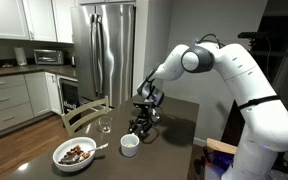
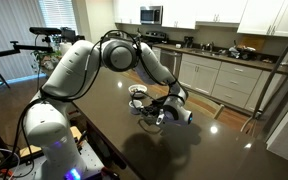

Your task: Slide the white mug to the right, pour the contents in the white mug into the bowl

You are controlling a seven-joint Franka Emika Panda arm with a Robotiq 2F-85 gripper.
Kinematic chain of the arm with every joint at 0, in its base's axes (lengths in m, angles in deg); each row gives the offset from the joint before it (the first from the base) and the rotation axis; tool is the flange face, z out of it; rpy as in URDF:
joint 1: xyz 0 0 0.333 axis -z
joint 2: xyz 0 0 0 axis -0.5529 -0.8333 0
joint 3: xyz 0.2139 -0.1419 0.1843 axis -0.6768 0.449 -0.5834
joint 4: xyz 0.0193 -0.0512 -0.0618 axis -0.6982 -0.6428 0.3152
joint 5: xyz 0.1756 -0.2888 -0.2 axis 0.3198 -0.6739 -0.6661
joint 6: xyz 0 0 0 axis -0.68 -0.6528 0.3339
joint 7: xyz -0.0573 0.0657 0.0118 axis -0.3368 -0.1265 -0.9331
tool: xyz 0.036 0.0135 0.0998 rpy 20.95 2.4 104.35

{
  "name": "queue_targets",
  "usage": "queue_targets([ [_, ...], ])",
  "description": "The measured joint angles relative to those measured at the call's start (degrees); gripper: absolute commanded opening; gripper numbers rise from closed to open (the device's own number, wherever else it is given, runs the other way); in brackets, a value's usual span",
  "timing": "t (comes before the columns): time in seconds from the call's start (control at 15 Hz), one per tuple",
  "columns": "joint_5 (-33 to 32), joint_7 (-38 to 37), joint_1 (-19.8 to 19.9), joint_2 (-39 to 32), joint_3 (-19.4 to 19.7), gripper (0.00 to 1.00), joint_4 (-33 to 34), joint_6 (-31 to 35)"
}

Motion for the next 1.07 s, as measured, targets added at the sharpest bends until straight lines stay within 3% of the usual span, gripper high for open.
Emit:
queue_targets([
  [0.27, 0.00, -0.02, -0.01, -0.06, -0.01, 0.79, 0.00, 0.15],
  [0.4, 0.00, -0.02, 0.00, -0.06, -0.04, 0.69, 0.00, -0.12],
  [0.47, 0.00, -0.02, 0.00, -0.06, -0.07, 0.54, 0.00, -0.26],
  [0.87, 0.00, -0.02, 0.01, -0.06, -0.35, 0.16, 0.00, -1.66],
  [0.93, 0.00, -0.02, 0.01, -0.06, -0.38, 0.19, 0.00, -2.07],
  [1.0, 0.00, -0.02, 0.01, -0.06, -0.39, 0.31, 0.00, -2.46],
  [1.07, 0.00, -0.02, 0.02, -0.06, -0.40, 0.34, 0.00, -2.81],
])
